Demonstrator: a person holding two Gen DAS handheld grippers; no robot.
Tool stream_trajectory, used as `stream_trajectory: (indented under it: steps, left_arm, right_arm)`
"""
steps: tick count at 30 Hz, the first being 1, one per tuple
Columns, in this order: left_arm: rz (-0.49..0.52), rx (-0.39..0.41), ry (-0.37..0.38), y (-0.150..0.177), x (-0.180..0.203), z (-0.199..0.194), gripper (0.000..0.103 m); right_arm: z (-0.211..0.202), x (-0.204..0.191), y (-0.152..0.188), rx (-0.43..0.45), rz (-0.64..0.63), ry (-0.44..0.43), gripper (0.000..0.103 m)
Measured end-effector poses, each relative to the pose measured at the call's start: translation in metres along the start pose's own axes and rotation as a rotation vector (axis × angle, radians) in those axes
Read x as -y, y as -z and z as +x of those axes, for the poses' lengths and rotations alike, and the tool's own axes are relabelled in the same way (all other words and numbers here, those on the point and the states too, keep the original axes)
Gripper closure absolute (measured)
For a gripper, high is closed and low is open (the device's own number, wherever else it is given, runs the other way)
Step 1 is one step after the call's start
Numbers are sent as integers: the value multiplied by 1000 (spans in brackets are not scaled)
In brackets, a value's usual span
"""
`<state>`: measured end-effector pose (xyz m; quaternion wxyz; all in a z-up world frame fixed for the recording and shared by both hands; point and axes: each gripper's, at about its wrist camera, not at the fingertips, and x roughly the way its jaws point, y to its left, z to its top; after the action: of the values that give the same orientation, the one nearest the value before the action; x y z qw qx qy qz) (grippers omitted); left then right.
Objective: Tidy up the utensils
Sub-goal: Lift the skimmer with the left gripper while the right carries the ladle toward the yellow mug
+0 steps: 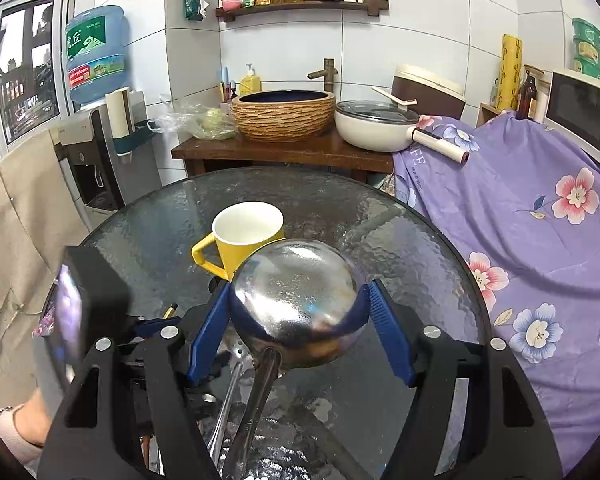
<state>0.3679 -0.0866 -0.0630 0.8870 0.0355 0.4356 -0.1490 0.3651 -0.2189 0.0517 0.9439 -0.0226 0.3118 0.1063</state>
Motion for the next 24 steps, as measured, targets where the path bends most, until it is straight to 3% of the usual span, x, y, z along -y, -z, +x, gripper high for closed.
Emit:
stream_trajectory:
  steps: [14, 17, 18, 20, 24]
  left_arm:
    - [66, -112, -38, 3, 23, 42, 30]
    - [73, -103, -51, 0, 27, 49, 31]
    - [69, -99, -47, -2, 27, 50, 32]
    - [70, -90, -53, -5, 27, 50, 45]
    - [51, -90, -49, -9, 24, 52, 46]
  right_arm:
    - [2, 4, 8, -17, 8, -12, 34]
    - [2, 7, 9, -17, 14, -11, 34]
    - [2, 8, 8, -18, 16, -9, 34]
    - [3, 10, 9, -19, 23, -5, 34]
    - [4, 14, 11, -24, 31, 1, 34]
